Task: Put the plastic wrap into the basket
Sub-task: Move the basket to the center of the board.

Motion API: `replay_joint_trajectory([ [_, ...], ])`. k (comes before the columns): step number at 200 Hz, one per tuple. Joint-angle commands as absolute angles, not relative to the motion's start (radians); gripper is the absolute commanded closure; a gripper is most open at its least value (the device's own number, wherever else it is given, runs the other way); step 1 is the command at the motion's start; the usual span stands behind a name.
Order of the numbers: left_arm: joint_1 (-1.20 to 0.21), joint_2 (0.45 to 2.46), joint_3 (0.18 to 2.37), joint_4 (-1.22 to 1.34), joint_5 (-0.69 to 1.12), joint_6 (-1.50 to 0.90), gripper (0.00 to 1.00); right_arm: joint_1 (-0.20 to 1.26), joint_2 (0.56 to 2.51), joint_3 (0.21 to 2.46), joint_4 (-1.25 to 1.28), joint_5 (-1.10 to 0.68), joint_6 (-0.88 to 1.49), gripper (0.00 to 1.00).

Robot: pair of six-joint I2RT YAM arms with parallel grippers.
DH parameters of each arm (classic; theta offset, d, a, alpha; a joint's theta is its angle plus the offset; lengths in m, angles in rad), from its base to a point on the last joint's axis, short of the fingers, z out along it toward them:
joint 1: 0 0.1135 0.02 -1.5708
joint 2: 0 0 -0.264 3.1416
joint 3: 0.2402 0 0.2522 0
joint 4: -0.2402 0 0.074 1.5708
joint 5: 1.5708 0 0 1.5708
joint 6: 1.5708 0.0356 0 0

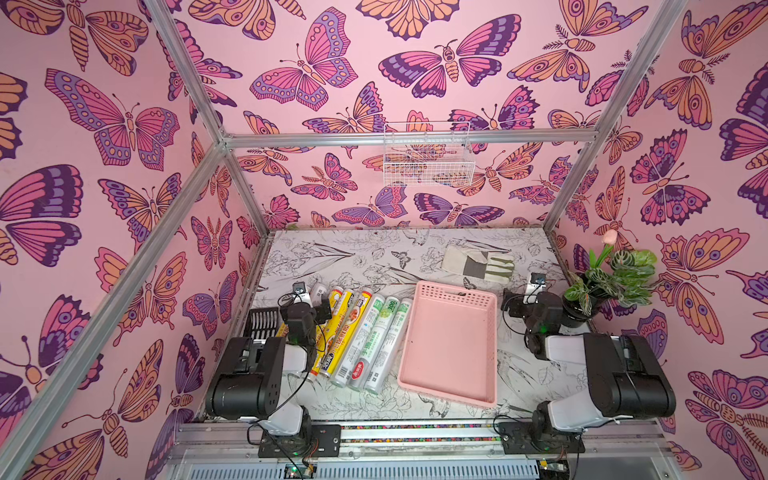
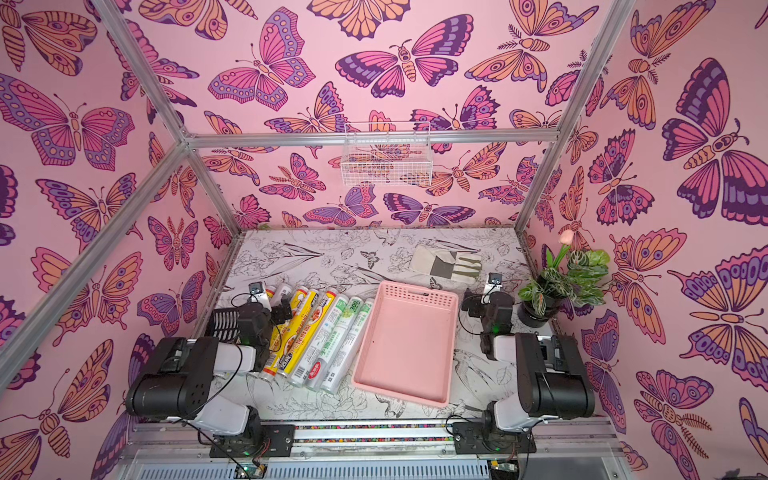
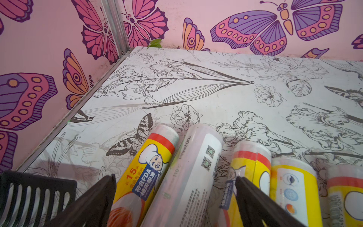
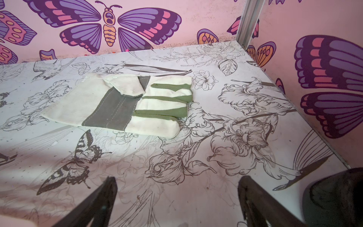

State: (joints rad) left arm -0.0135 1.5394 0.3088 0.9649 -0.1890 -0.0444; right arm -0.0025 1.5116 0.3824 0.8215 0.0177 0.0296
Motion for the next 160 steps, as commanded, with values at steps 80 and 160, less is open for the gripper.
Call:
replay_joint_trajectory([
  [80,-0.013,1.137,0.244,0.749,-0.213,-0.110,0.00,-0.005,1.115,0.494,0.234,0.146,0.246,0.01],
  [160,0.000,0.707,0.283,0.288,-0.083,-0.551,0.00,-0.006,0.879,0.614,-0.263,-0.195,0.568,0.15],
])
